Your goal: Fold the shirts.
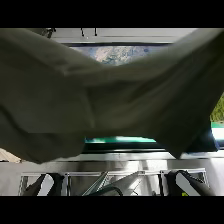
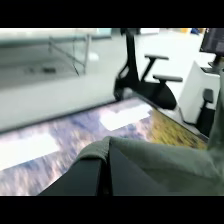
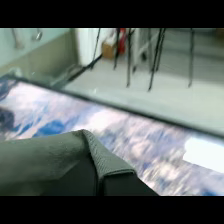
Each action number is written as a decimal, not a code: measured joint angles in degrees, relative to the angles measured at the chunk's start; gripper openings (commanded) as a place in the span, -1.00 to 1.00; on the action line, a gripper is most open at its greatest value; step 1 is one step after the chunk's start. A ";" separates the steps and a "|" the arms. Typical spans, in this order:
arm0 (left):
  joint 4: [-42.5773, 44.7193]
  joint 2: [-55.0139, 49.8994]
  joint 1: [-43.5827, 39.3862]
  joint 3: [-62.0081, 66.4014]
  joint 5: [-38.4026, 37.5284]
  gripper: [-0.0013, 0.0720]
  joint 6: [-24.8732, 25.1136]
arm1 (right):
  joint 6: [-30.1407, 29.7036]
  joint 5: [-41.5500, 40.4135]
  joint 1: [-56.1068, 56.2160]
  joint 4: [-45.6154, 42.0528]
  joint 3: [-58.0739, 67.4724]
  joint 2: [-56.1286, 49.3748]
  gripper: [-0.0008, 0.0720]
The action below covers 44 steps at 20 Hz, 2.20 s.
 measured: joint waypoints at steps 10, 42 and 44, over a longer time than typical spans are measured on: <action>39.67 -34.32 -30.60 -13.31 14.38 -0.93 -3.26 | -4.42 -11.85 8.52 -0.92 -22.75 -30.21 -0.94; 55.39 -57.44 -30.42 0.70 1.55 0.95 -17.86 | 11.85 -2.12 8.57 -18.18 -7.91 -50.16 0.34; 55.56 -57.40 -30.75 2.93 -1.07 0.95 -18.56 | 13.51 -2.01 8.35 -18.71 -8.04 -49.00 0.35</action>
